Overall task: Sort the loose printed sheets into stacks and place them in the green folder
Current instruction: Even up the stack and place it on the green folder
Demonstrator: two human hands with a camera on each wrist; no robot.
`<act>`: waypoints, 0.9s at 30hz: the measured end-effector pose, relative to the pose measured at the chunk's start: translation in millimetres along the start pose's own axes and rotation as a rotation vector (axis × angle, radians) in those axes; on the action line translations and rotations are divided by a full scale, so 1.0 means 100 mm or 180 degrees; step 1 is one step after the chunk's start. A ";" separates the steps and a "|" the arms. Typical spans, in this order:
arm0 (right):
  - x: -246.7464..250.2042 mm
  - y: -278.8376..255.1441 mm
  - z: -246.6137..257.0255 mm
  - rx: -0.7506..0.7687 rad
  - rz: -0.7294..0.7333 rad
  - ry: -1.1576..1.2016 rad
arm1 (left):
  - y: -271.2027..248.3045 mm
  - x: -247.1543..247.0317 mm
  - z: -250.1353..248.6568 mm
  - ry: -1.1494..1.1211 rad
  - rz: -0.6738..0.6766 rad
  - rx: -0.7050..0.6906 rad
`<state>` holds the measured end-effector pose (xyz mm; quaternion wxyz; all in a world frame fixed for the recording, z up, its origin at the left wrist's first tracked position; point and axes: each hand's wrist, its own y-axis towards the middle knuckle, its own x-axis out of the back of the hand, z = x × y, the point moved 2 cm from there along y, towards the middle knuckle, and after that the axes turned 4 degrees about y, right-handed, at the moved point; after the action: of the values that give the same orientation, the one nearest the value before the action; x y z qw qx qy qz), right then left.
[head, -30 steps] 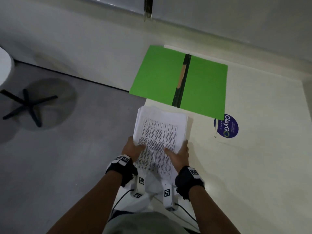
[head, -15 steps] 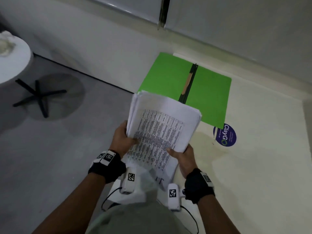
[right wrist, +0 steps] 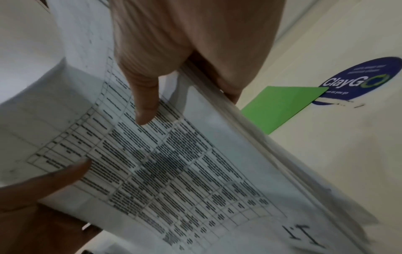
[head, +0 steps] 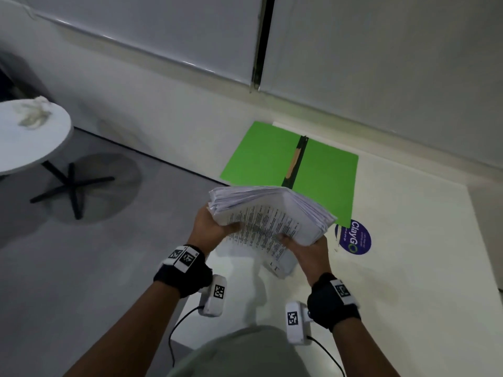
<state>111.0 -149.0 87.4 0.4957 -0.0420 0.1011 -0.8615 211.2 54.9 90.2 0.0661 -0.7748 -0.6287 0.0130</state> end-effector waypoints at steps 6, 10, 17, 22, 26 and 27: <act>0.02 0.05 0.33 0.0228 0.0013 0.0104 | 0.06 -0.14 -0.34 -0.0423 -0.0209 -0.0252; -0.03 0.14 0.25 0.0070 -0.0201 0.0215 | 0.12 -0.17 -0.44 -0.0797 -0.0490 -0.0274; -0.06 0.11 0.31 0.0153 -0.0446 -0.0116 | 0.22 -0.01 -0.65 0.0323 -0.0131 -0.0520; -0.16 0.16 0.73 0.1335 0.0009 -0.1373 | 0.25 -0.01 -1.28 0.3292 0.0730 -0.1356; -0.23 0.12 1.06 0.1802 0.0633 -0.2173 | 0.19 -0.30 -1.28 0.3280 0.1019 -0.1812; -0.18 0.13 1.09 0.1735 0.0754 -0.2159 | 0.18 -0.31 -1.22 0.3155 0.1008 -0.1812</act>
<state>149.9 -154.2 191.7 0.5891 -0.1781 -0.2936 -0.7315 234.8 10.7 206.6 0.1386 -0.7601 -0.3783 -0.5098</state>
